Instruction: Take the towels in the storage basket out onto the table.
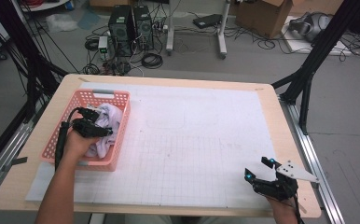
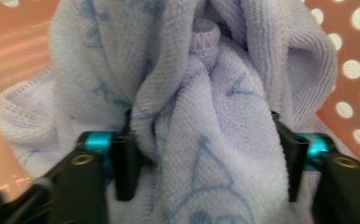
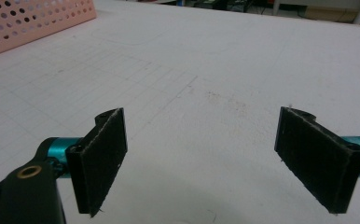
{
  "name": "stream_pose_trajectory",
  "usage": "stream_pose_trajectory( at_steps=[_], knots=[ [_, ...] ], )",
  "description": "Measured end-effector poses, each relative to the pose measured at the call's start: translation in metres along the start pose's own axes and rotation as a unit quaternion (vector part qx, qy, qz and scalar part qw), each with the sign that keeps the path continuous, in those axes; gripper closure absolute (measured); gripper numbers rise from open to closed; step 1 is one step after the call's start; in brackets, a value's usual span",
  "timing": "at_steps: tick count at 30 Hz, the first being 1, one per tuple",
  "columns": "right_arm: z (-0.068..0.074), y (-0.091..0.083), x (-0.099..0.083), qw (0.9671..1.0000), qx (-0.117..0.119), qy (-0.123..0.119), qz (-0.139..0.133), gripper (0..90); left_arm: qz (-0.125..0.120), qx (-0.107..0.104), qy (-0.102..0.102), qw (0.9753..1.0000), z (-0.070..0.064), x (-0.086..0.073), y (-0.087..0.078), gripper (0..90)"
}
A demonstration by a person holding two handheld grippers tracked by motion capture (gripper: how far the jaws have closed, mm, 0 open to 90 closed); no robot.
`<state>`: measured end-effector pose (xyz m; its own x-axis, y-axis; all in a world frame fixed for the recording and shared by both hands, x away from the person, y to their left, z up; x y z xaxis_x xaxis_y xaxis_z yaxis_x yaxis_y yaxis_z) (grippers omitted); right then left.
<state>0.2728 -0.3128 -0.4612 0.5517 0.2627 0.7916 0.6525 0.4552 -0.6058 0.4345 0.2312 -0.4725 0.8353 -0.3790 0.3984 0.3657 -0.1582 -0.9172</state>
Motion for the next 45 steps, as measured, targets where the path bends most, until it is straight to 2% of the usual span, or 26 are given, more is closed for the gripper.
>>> stream_pose_trajectory(
  at_steps=[6, 11, 13, 15, 19, 23, 24, 25, 26, 27, 28, 29, 31, 33, 34, 36, 39, 43, 45],
  knots=[
    [0.000, -0.002, 0.001, 1.0000, -0.003, -0.001, -0.005, 15.6, -0.018, -0.027, -0.019, 0.9993, 0.003, 0.001, -0.009, 58.2],
    [-0.003, -0.005, 0.001, 0.9999, -0.007, 0.003, -0.010, 15.6, -0.031, -0.033, -0.030, 0.9985, 0.005, 0.001, -0.015, 60.8],
    [-0.004, -0.007, 0.000, 0.9999, -0.005, 0.009, -0.012, 15.6, -0.040, -0.029, -0.038, 0.9981, 0.007, 0.002, -0.019, 60.8],
    [-0.006, -0.008, 0.000, 0.9998, -0.007, 0.013, -0.013, 15.6, -0.059, -0.035, -0.048, 0.9965, 0.009, 0.003, -0.024, 60.9],
    [-0.006, -0.009, 0.001, 0.9997, -0.008, 0.014, -0.017, 15.6, -0.105, -0.041, -0.067, 0.9914, 0.015, 0.005, -0.038, 61.0],
    [-0.004, -0.008, 0.002, 0.9998, -0.006, 0.012, -0.017, 15.6, -0.152, -0.049, -0.070, 0.9847, 0.020, 0.004, -0.053, 61.0],
    [-0.004, -0.007, 0.002, 0.9998, -0.007, 0.010, -0.016, 15.6, -0.166, -0.050, -0.071, 0.9823, 0.021, 0.004, -0.057, 60.9],
    [-0.003, -0.007, 0.002, 0.9998, -0.006, 0.010, -0.016, 15.6, -0.193, -0.054, -0.078, 0.9766, 0.023, 0.004, -0.067, 60.9],
    [-0.003, -0.007, 0.003, 0.9998, -0.006, 0.009, -0.017, 15.6, -0.193, -0.054, -0.078, 0.9766, 0.023, 0.004, -0.067, 61.0],
    [-0.003, -0.006, 0.003, 0.9998, -0.006, 0.008, -0.016, 15.6, -0.208, -0.058, -0.079, 0.9733, 0.023, 0.005, -0.072, 60.9],
    [-0.003, -0.006, 0.003, 0.9998, -0.006, 0.007, -0.016, 15.6, -0.230, -0.066, -0.077, 0.9678, 0.022, 0.005, -0.080, 60.9],
    [-0.003, -0.006, 0.003, 0.9998, -0.006, 0.005, -0.017, 15.6, -0.230, -0.066, -0.077, 0.9678, 0.022, 0.005, -0.080, 60.9],
    [-0.002, -0.006, 0.003, 0.9998, -0.004, 0.007, -0.016, 15.6, -0.250, -0.071, -0.071, 0.9630, 0.020, 0.006, -0.088, 60.9],
    [-0.002, -0.006, 0.003, 0.9998, -0.004, 0.008, -0.015, 15.6, -0.268, -0.078, -0.067, 0.9579, 0.016, 0.008, -0.095, 60.8],
    [-0.002, -0.005, 0.004, 0.9999, -0.003, 0.007, -0.015, 15.6, -0.280, -0.084, -0.066, 0.9539, 0.014, 0.009, -0.099, 60.8],
    [-0.002, -0.005, 0.004, 0.9998, -0.003, 0.006, -0.016, 15.6, -0.301, -0.092, -0.057, 0.9476, 0.009, 0.012, -0.107, 60.7],
    [-0.003, -0.005, 0.005, 0.9998, -0.003, 0.006, -0.018, 15.6, -0.318, -0.103, -0.035, 0.9418, -0.004, 0.017, -0.116, 60.7],
    [-0.003, -0.005, 0.005, 0.9998, -0.004, 0.006, -0.018, 15.6, -0.332, -0.121, -0.013, 0.9355, -0.022, 0.024, -0.124, 60.6],
    [-0.003, -0.005, 0.006, 0.9998, -0.004, 0.005, -0.019, 15.6, -0.335, -0.128, 0.000, 0.9334, -0.033, 0.028, -0.127, 60.5]
  ],
)
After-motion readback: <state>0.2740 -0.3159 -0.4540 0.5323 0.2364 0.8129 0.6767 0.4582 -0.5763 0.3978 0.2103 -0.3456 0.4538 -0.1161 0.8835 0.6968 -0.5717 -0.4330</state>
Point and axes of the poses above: each handheld gripper's, and its own axes: y roughly forward along the jaws, x roughly out of its top, z roughly to its left, the point moved 7 cm from there along y, roughly forward along the jaws, and after that the axes turned 15 degrees about z, right-handed, at the moved point
